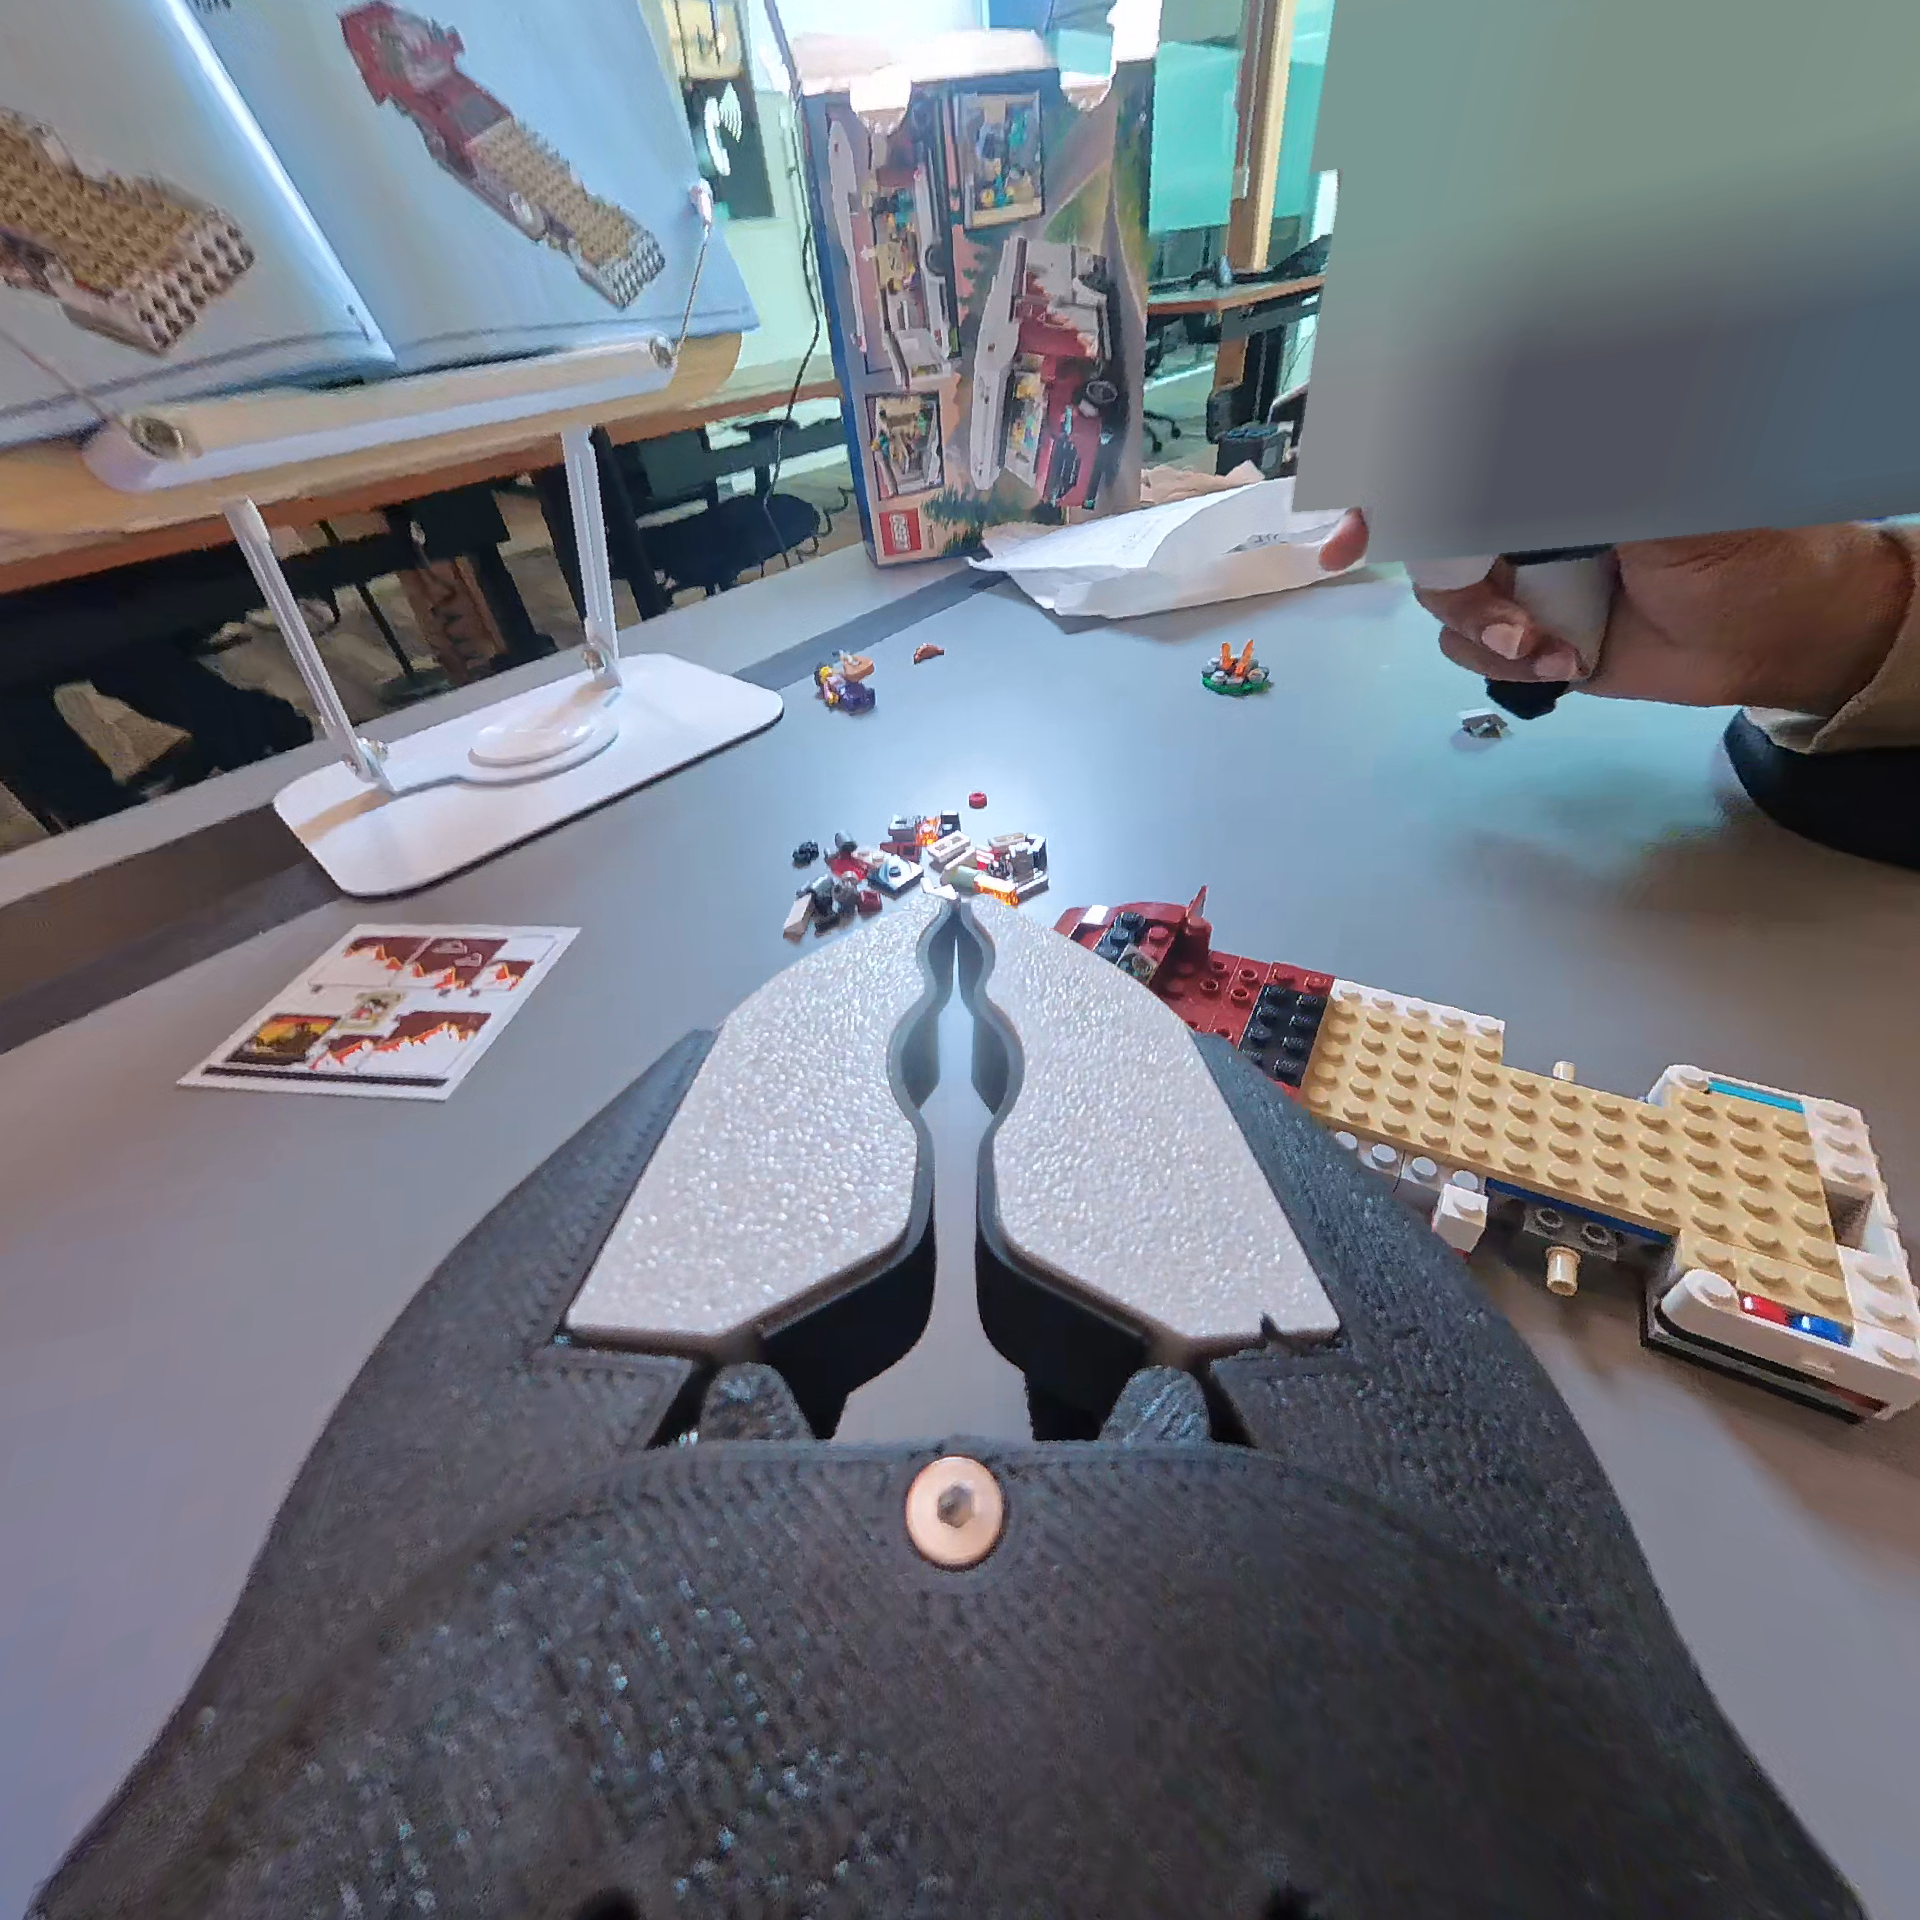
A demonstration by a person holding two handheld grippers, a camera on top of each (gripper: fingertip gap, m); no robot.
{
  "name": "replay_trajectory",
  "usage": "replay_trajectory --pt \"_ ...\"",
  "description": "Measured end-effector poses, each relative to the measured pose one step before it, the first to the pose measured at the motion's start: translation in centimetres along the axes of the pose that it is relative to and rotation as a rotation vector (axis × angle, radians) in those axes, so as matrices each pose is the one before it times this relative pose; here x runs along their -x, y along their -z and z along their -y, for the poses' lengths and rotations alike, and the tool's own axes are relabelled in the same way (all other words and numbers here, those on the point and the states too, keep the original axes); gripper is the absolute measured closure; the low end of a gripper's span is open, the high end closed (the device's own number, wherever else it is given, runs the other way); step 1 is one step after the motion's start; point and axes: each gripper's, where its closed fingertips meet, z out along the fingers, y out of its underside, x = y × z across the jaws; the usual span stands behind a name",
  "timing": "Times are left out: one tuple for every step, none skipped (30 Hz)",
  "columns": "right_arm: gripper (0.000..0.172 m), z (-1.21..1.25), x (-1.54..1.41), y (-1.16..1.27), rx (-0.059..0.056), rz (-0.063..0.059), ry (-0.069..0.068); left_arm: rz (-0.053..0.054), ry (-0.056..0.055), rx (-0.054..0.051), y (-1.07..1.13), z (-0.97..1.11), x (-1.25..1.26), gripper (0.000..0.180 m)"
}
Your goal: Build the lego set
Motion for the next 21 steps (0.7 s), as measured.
replay_trajectory --pt "0.129 -0.102 0.163 0.037 -0.0006 0.0026 0.0241 -0.0025 -0.0151 -0.0219 0.173 0.419 -0.059 0.18" --pt "0.129 -0.156 0.226 0.034 0.0028 0.007 0.0098 0.0019 -0.0078 -0.0212 0.199 0.406 0.043 0.18" --pt "0.129 -0.163 0.262 -0.009 0.0046 0.0102 0.0023 0.0039 -0.0011 -0.0193 0.199 0.367 0.122 0.18" --pt "0.129 -0.154 0.249 -0.041 0.0054 0.011 0.0022 0.0044 0.0001 -0.0141 0.184 0.267 0.139 0.18" --pt "0.129 -0.114 0.194 -0.04 0.0039 0.008 0.0045 0.0075 -0.0019 -0.0097 0.139 0.195 0.214 0.18" --pt "0.129 -0.075 0.165 -0.051 0.0024 0.0077 0.0057 0.0096 -0.0029 -0.0042 0.091 0.089 0.235 0.18" --pt "0.129 -0.072 0.164 -0.047 0.0029 0.0091 0.0043 0.008 -0.0011 0.0031 0.024 -0.053 0.21 0.18" --pt "0.13 -0.038 0.108 -0.026 0.0015 0.0077 0.0018 0.0069 0.0015 0.006 -0.013 -0.128 0.166 0.18" --pt "0.13 -0.026 0.112 -0.012 0.0012 0.0094 0.0004 0.0008 0.0034 0.0039 -0.04 -0.105 0.042 0.179" --pt "0.131 -0.104 0.137 -0.028 0.0056 0.012 0.0 -0.0026 0.0028 0.003 -0.04 -0.079 -0.039 0.179" --pt "0.132 -0.229 0.186 -0.078 0.0123 0.017 0.0013 -0.0008 -0.0016 0.0018 -0.04 -0.047 -0.038 0.179" --pt "0.135 -0.456 0.306 -0.148 0.0242 0.0258 0.0023 -0.0015 -0.0031 0.0032 -0.041 -0.06 -0.066 0.179" --pt "0.136 -0.69 0.348 -0.259 0.0378 0.0268 -0.0012 -0.0009 -0.0025 0.0053 -0.05 -0.098 -0.046 0.179" --pt "0.137 -0.638 0.288 -0.333 0.0358 0.0202 -0.0068 -0.0016 -0.0021 0.0029 -0.026 -0.051 -0.036 0.179" --pt "0.14 -0.384 0.404 -0.413 0.0251 0.0263 -0.004 -0.0056 0.0014 -0.0029 -0.006 0.047 -0.079 0.179" --pt "0.146 -0.265 0.362 -0.587 0.0292 0.0245 0.0088 -0.0066 0.0052 -0.0028 -0.026 0.04 -0.067 0.179" --pt "0.149 -0.319 0.254 -0.778 0.0477 0.0222 0.0225 -0.0047 0.0047 0.0025 -0.053 -0.035 -0.039 0.179" --pt "0.149 -0.511 0.401 -0.93 0.0687 0.0409 0.031 -0.001 0.003 0.0072 -0.077 -0.131 0.011 0.179" --pt "0.149 -0.722 0.414 -1.072 0.0872 0.0529 0.0322 0.0019 0.0024 0.0113 -0.085 -0.2 0.052 0.179" --pt "0.148 -0.727 0.231 -1.131 0.0895 0.0481 0.0315 0.0006 0.0017 0.0102 -0.063 -0.176 0.031 0.18" --pt "0.148 -0.564 -0.003 -1.109 0.0763 0.036 0.0307 0.0029 0.0012 0.0077 -0.023 -0.137 0.059 0.18"
